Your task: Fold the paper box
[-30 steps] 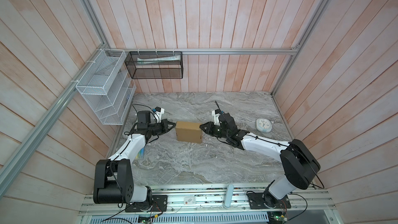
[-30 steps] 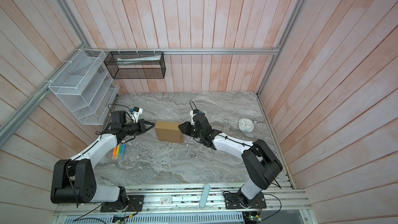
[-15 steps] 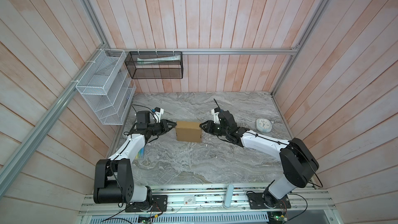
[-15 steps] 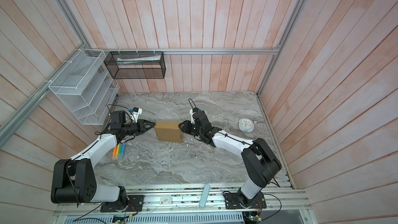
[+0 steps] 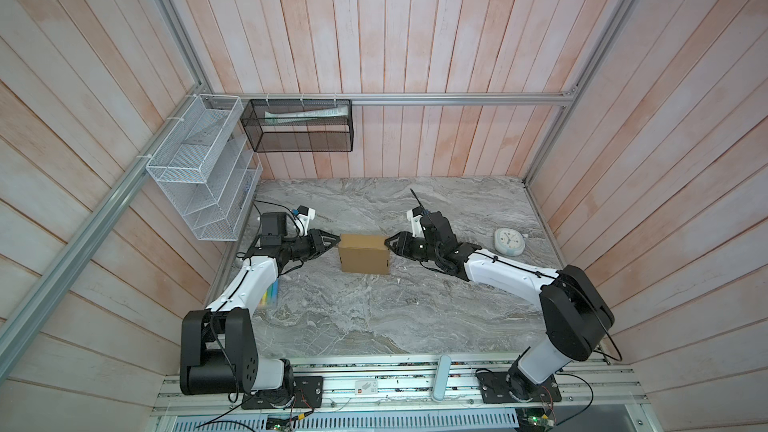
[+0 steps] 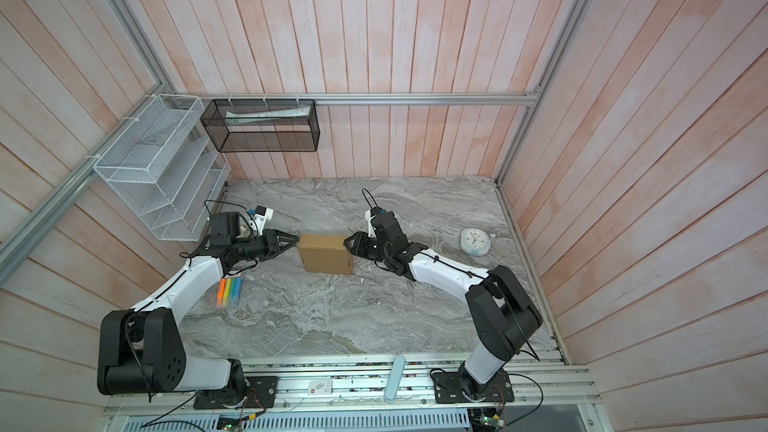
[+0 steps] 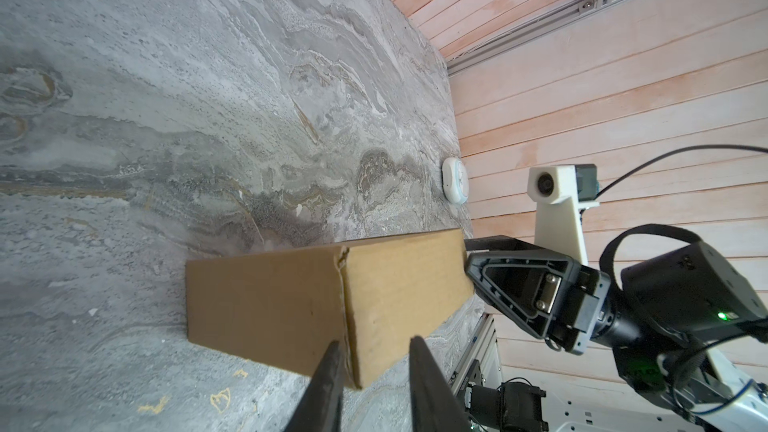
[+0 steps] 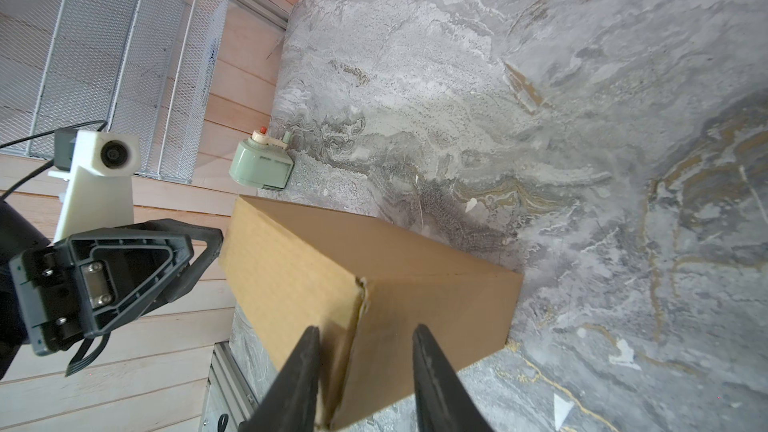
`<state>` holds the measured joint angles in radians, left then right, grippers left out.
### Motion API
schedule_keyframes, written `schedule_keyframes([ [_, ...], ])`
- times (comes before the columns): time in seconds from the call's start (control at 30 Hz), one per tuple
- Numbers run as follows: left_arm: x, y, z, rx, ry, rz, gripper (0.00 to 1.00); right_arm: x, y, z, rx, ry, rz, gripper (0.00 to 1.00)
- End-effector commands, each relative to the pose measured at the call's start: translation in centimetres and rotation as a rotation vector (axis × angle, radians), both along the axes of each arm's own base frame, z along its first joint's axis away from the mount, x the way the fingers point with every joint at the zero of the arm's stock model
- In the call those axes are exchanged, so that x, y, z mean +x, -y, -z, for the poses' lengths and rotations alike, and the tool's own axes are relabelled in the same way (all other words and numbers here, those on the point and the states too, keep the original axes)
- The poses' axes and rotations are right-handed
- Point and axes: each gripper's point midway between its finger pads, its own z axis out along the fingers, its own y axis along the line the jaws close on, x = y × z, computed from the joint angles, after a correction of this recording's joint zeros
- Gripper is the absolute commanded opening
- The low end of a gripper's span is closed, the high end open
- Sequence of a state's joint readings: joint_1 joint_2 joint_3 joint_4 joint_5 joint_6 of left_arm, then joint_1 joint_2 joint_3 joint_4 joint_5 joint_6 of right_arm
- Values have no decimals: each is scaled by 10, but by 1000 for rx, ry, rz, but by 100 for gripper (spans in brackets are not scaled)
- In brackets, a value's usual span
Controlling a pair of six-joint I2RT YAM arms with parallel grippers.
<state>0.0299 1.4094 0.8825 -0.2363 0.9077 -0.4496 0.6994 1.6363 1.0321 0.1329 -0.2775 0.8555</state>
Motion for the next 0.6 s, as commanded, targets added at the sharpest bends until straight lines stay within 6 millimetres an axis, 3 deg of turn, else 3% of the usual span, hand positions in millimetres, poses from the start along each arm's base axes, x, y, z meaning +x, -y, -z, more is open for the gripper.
schedule_keyframes([
  [0.0,-4,-1,-4,35,14,15,29,0,-3,5,-24,-7,-31,39],
  [0.57,-5,8,20,85,-44,26,24,-6,-3,15,-23,-23,-53,37],
])
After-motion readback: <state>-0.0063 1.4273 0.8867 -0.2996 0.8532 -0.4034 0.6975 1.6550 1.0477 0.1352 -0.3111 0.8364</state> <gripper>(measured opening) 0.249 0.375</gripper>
